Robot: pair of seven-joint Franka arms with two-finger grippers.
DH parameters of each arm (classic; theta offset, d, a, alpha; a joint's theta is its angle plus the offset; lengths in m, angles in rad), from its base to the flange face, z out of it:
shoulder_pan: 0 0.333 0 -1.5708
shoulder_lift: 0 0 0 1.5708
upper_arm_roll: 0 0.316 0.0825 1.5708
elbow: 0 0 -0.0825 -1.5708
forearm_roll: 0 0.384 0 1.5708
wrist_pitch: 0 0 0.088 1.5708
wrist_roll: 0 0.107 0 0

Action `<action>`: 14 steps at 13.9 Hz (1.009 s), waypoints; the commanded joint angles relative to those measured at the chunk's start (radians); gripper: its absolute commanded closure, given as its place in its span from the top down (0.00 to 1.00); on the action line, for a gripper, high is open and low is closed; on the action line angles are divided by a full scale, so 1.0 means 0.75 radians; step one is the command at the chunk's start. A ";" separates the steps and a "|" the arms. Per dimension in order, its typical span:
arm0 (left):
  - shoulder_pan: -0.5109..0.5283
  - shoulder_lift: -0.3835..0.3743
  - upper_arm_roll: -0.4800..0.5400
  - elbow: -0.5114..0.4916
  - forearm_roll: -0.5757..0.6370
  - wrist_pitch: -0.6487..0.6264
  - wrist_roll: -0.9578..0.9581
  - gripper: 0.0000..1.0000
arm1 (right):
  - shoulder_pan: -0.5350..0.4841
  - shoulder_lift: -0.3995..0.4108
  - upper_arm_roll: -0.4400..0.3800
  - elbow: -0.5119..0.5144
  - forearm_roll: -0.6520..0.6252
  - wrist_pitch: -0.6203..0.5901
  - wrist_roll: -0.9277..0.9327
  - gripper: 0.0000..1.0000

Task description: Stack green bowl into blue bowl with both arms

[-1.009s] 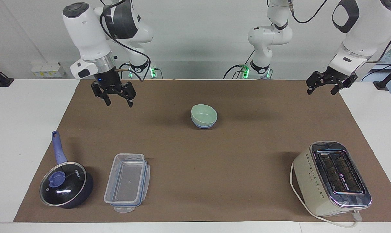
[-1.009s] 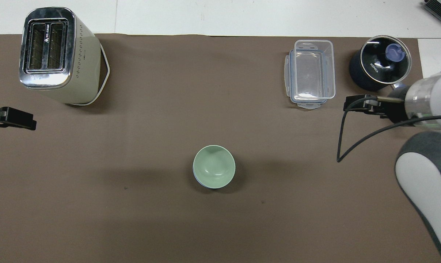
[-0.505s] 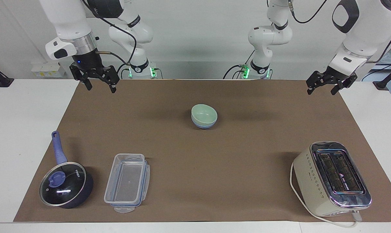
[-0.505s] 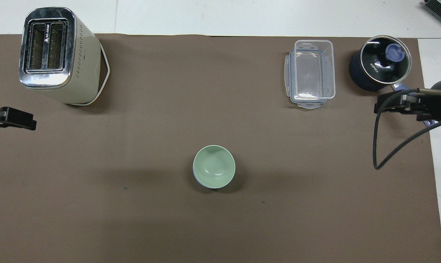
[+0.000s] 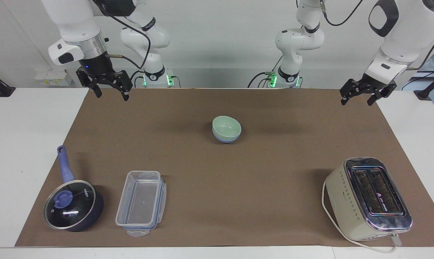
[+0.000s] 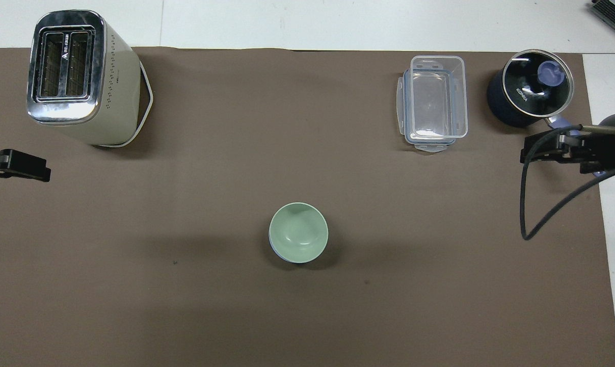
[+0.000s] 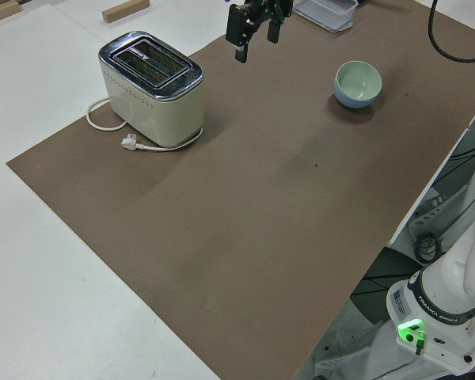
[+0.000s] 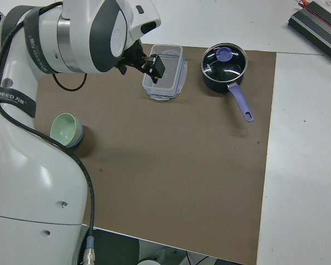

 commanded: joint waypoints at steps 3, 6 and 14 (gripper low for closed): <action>0.005 0.007 -0.005 0.024 0.029 -0.032 -0.014 1.00 | -0.012 -0.038 0.013 -0.049 0.000 0.021 0.005 1.00; 0.005 0.007 -0.005 0.024 0.029 -0.032 -0.014 1.00 | -0.012 -0.034 0.011 -0.043 -0.026 0.017 0.030 1.00; 0.005 0.007 -0.005 0.024 0.029 -0.032 -0.014 1.00 | 0.002 -0.026 0.013 -0.019 -0.061 -0.020 0.028 1.00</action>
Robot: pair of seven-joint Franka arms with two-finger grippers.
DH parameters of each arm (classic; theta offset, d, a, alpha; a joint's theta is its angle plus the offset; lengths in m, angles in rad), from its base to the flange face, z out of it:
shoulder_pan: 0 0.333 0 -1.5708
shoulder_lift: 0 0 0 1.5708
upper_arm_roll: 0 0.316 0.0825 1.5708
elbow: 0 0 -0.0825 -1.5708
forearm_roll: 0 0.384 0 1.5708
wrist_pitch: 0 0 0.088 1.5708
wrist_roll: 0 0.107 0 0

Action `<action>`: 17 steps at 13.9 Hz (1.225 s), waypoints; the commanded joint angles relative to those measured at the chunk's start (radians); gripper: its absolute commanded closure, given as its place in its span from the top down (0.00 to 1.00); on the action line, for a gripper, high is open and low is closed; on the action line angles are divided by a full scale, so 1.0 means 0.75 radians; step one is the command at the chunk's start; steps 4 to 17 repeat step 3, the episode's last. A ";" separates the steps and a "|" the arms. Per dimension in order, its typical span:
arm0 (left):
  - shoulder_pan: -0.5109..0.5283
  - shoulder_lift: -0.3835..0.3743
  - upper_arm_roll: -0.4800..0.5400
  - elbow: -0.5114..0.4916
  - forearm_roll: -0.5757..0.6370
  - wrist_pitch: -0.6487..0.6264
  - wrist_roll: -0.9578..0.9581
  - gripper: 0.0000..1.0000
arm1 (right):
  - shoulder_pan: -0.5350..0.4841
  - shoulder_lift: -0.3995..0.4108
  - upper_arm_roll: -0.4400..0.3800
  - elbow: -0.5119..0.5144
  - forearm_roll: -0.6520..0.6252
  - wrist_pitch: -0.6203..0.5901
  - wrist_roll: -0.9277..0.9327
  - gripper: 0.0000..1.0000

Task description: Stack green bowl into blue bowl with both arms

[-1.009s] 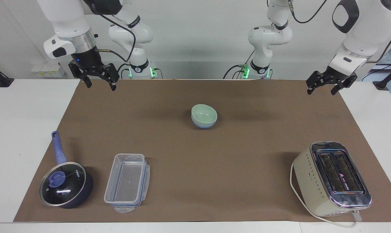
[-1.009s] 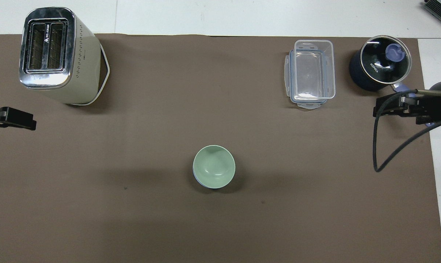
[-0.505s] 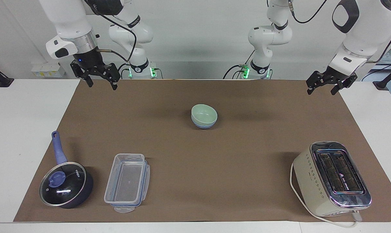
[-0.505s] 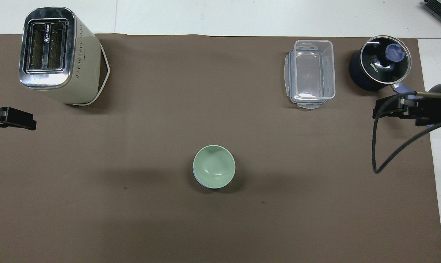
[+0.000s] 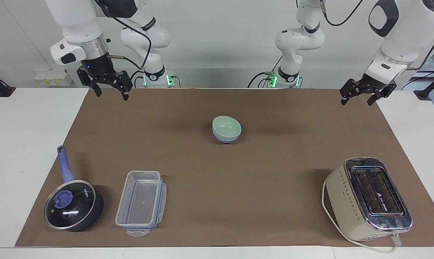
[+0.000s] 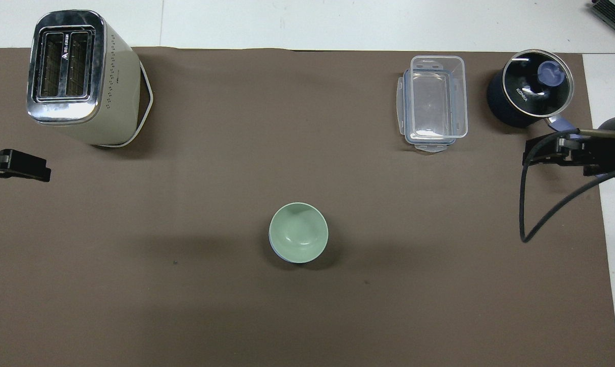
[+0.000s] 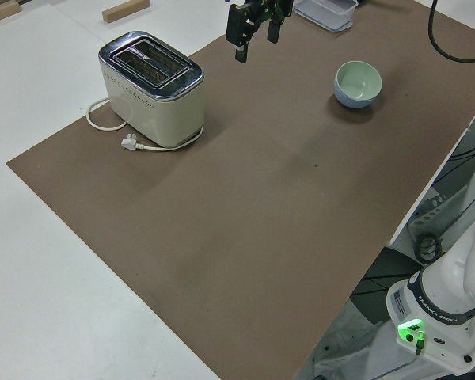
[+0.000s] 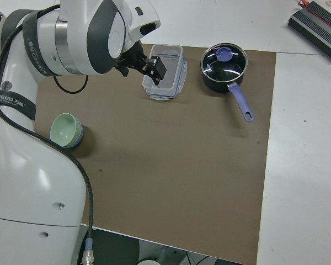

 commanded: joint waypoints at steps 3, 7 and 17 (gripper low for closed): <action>0.005 0.007 -0.005 0.024 0.029 -0.032 -0.014 1.00 | -0.007 -0.018 0.012 -0.007 -0.012 -0.022 0.021 1.00; 0.005 0.007 -0.005 0.024 0.029 -0.032 -0.014 1.00 | -0.007 -0.018 0.012 -0.007 -0.012 -0.022 0.021 1.00; 0.005 0.007 -0.005 0.024 0.029 -0.032 -0.014 1.00 | -0.007 -0.018 0.012 -0.007 -0.012 -0.022 0.021 1.00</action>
